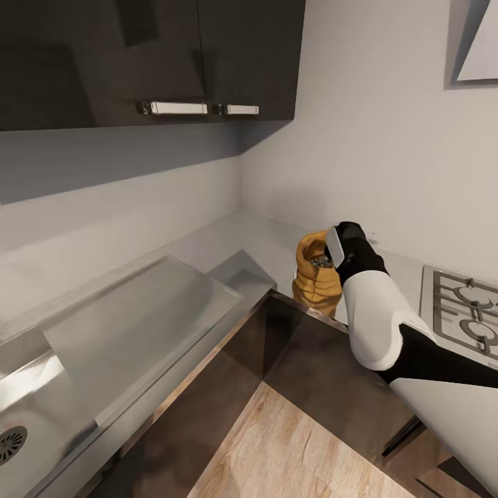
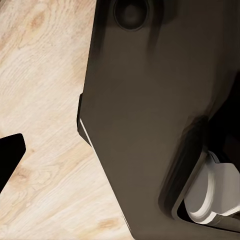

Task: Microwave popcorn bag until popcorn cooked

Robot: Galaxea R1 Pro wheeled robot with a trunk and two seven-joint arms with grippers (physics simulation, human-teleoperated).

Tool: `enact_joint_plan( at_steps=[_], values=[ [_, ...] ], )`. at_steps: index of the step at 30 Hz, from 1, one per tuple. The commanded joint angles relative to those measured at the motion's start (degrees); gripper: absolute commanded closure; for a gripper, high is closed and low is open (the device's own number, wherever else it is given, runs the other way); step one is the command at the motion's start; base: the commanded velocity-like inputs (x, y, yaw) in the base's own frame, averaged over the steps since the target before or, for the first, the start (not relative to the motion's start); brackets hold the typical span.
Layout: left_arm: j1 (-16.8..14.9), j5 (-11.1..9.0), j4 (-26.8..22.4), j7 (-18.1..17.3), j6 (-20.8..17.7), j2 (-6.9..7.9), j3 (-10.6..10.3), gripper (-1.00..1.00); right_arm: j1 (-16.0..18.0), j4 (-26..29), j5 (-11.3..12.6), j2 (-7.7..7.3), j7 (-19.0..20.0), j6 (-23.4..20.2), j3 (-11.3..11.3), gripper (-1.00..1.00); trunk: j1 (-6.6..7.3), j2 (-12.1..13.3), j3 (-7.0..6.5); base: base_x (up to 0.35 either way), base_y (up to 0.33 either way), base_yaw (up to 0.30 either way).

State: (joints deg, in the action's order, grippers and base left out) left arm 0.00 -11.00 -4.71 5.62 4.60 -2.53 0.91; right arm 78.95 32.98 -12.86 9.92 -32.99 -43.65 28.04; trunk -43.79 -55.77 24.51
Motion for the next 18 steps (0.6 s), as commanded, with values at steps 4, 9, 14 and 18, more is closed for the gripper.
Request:
enact_joint_plan(
  at_steps=[4, 9, 14, 18],
  values=[
    [0.0, -0.3, 0.0, 0.1, 0.1, -0.02, 0.1, -1.0, 0.1, 1.4, -0.5, 0.08, 0.1, -1.7, 0.6, -1.0, -0.01, 0.0, 0.06, 0.0, 0.0, 0.0],
    [0.0, -0.3, 0.0, -0.1, 0.1, -0.02, 0.1, -1.0, 0.1, 11.3, 6.9, 0.08, -0.1, -1.4, 1.0, -1.0, -0.01, 0.0, 0.06, 0.0, 0.0, 0.0],
    [0.0, -0.3, 0.0, -0.2, 0.1, -0.02, 0.1, -1.0, 0.1, 11.2, 8.3, 0.08, -0.8, -1.1, 1.0, -1.0, -0.01, 0.0, 0.06, 0.0, 0.0, 0.0],
    [0.0, -0.3, 0.0, -0.2, 0.1, -0.02, 0.1, -1.0, 0.1, 10.2, 8.4, 0.08, -1.0, 0.2, 1.0, -1.0, -0.01, 0.0, 0.06, 0.0, 0.0, 0.0]
  ],
)
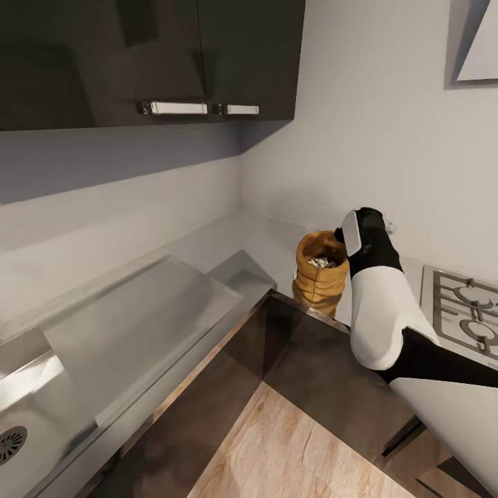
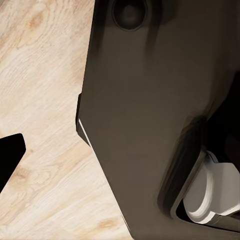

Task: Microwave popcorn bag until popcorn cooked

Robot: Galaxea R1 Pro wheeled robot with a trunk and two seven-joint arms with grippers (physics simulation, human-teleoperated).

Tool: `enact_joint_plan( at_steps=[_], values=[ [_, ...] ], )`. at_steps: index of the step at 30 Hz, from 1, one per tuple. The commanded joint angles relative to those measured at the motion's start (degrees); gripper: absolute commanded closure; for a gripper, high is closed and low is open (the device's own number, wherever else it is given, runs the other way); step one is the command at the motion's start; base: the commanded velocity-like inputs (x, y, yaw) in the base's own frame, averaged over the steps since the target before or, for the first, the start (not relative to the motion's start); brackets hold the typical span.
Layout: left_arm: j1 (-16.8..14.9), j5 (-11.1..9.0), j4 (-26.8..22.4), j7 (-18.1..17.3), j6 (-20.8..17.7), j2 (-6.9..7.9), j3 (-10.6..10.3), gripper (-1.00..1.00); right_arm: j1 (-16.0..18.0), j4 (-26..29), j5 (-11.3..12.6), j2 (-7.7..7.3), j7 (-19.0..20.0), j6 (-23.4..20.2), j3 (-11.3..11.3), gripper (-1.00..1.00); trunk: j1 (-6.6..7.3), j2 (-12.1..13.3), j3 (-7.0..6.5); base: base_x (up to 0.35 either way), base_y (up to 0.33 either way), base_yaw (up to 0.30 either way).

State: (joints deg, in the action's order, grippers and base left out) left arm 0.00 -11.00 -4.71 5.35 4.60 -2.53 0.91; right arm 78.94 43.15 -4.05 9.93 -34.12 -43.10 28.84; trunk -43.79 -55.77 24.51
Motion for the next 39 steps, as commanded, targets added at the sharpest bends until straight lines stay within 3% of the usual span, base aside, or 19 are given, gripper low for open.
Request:
enact_joint_plan(
  at_steps=[1, 13, 27, 32, 39],
  values=[
    [0.0, -0.3, 0.0, 0.1, 0.1, -0.02, 0.1, -1.0, 0.1, -0.9, -0.5, 0.06, 0.1, 0.0, 0.2, -1.0, 0.0, 0.0, 0.06, 0.0, 0.0, 0.0],
    [0.0, -0.3, 0.0, 0.1, 0.1, -0.02, 0.1, -1.0, 0.1, -9.5, -0.4, 0.06, -1.4, 7.4, 0.2, -1.0, 0.0, 0.0, 0.06, 0.0, 0.0, 0.0],
    [0.0, -0.3, 0.0, 0.0, 0.1, -0.02, 0.1, -1.0, -0.7, -9.8, -0.6, 0.06, -1.3, 7.9, 0.6, -1.0, 0.0, 0.0, 0.06, 0.0, 0.0, 0.0],
    [0.0, -0.3, 0.0, 0.0, 0.1, -0.02, 0.1, -1.0, -2.8, -9.8, -0.6, 0.06, -1.3, 10.7, 0.6, -1.0, 0.0, 0.0, 0.06, 0.0, 0.0, 0.0],
    [0.0, -0.3, 0.0, 0.0, 0.1, -0.02, 0.1, -1.0, -3.4, -9.8, -0.5, 0.06, -1.1, 11.3, 0.6, -1.0, 0.0, 0.0, 0.06, 0.0, 0.0, 0.0]
  ],
)
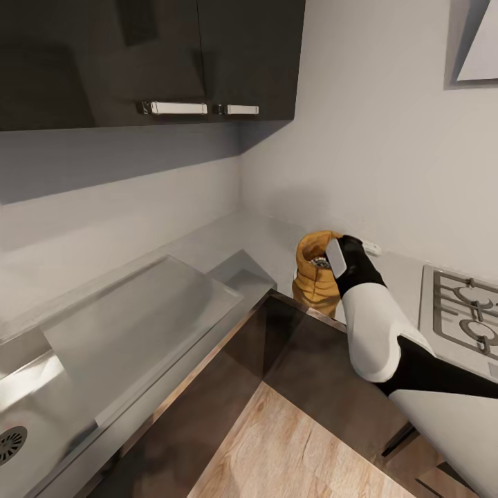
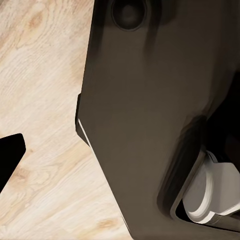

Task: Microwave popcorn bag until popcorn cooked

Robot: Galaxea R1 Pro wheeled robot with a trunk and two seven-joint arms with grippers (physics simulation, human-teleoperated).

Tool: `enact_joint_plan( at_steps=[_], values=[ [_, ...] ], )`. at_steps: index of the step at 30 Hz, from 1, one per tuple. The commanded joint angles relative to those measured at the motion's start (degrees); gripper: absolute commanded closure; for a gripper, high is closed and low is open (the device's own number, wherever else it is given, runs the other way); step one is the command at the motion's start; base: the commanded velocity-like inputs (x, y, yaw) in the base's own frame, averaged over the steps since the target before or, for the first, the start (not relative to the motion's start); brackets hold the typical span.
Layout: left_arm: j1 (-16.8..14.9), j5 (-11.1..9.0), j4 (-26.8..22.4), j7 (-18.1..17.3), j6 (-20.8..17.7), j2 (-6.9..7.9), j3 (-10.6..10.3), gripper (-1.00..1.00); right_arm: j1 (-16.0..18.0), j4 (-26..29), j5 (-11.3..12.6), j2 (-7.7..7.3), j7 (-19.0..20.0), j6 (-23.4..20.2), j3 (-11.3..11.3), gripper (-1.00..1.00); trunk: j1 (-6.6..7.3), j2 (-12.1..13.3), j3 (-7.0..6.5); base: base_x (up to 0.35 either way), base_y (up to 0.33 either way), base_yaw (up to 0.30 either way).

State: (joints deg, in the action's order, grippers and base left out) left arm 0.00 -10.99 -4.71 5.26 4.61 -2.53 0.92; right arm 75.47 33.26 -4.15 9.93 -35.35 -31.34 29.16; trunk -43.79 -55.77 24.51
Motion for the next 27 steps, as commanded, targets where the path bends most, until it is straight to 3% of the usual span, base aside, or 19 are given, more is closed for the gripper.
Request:
enact_joint_plan(
  at_steps=[1, 11, 23, 24, 27],
  values=[
    [0.0, -0.3, 0.0, 0.1, 0.1, -0.02, 0.1, -1.0, 0.0, 0.1, -0.4, 0.07, 0.1, -0.4, 0.3, -1.0, -0.01, 0.0, 0.06, 0.0, 0.0, 0.0],
    [0.0, -0.3, 0.0, 0.1, 0.1, -0.02, 0.1, -1.0, -2.4, 0.0, -0.2, 0.07, 0.4, 1.5, 0.3, -1.0, -0.01, 0.0, 0.06, 0.0, 0.0, 0.0],
    [0.0, -0.3, 0.0, 0.1, 0.1, -0.02, 0.1, -1.0, -2.6, 0.0, -0.2, 0.07, 0.6, 1.7, 0.3, -1.0, -0.01, 0.0, 0.06, 0.0, 0.0, 0.0],
    [0.0, -0.3, 0.0, 0.1, 0.1, -0.02, 0.1, -1.0, -2.6, 0.0, -0.2, 0.07, 0.6, 1.7, 0.3, 1.0, -0.01, 0.0, 0.06, 0.0, 0.0, 0.0],
    [0.0, -0.3, 0.0, 0.1, 0.1, -0.02, 0.1, -1.0, -2.6, 0.0, -0.2, 0.07, 0.6, 1.7, 0.2, 1.0, -0.01, 0.0, 0.06, 0.0, 0.0, 0.0]
  ],
)
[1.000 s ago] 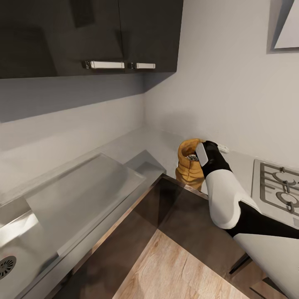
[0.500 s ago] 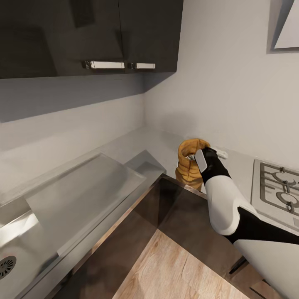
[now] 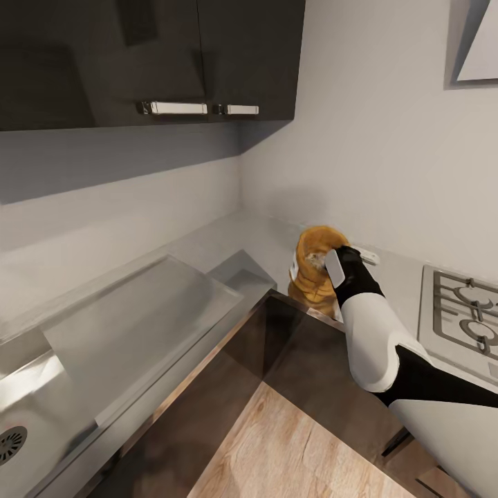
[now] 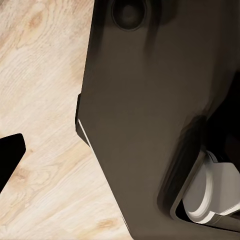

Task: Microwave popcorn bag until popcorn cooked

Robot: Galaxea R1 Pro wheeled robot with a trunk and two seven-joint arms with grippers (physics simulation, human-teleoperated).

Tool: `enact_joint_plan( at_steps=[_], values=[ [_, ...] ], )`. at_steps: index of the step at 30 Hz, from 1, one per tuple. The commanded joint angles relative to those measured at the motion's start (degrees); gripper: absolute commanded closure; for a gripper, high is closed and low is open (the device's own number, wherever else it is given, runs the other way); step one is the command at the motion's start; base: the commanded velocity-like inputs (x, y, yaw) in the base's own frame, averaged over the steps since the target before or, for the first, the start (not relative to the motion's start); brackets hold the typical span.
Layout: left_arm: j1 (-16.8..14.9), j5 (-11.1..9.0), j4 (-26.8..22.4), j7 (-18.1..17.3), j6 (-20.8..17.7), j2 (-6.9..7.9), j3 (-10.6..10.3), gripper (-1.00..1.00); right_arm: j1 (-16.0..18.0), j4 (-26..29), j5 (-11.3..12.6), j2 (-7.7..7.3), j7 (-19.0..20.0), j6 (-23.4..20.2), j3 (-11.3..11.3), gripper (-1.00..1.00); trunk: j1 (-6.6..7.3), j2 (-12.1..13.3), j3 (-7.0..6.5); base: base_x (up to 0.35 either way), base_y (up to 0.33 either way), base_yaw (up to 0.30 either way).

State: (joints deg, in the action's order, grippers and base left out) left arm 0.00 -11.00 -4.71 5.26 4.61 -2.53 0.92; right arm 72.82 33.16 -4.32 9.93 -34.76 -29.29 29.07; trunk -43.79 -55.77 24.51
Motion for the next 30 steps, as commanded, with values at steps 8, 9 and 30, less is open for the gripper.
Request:
enact_joint_plan(
  at_steps=[8, 9, 30],
  values=[
    [0.0, -0.3, 0.0, 0.1, 0.1, -0.02, 0.0, -1.0, 0.0, 0.1, -0.1, 0.07, 0.0, -0.4, 0.3, 1.0, -0.01, 0.0, 0.06, 0.0, 0.0, 0.0],
    [0.0, -0.3, 0.0, 0.1, 0.1, -0.02, 0.0, -1.0, 0.0, 0.1, -0.1, 0.07, 0.0, -0.4, 0.2, 1.0, -0.01, 0.0, 0.06, 0.0, 0.0, 0.0],
    [0.0, -0.3, 0.0, 0.1, 0.1, 0.0, 0.1, -1.0, 0.0, 12.0, -0.1, 0.07, -0.2, -21.8, -7.2, 1.0, -0.01, 0.0, 0.06, 0.0, 0.0, 0.0]
  ],
)
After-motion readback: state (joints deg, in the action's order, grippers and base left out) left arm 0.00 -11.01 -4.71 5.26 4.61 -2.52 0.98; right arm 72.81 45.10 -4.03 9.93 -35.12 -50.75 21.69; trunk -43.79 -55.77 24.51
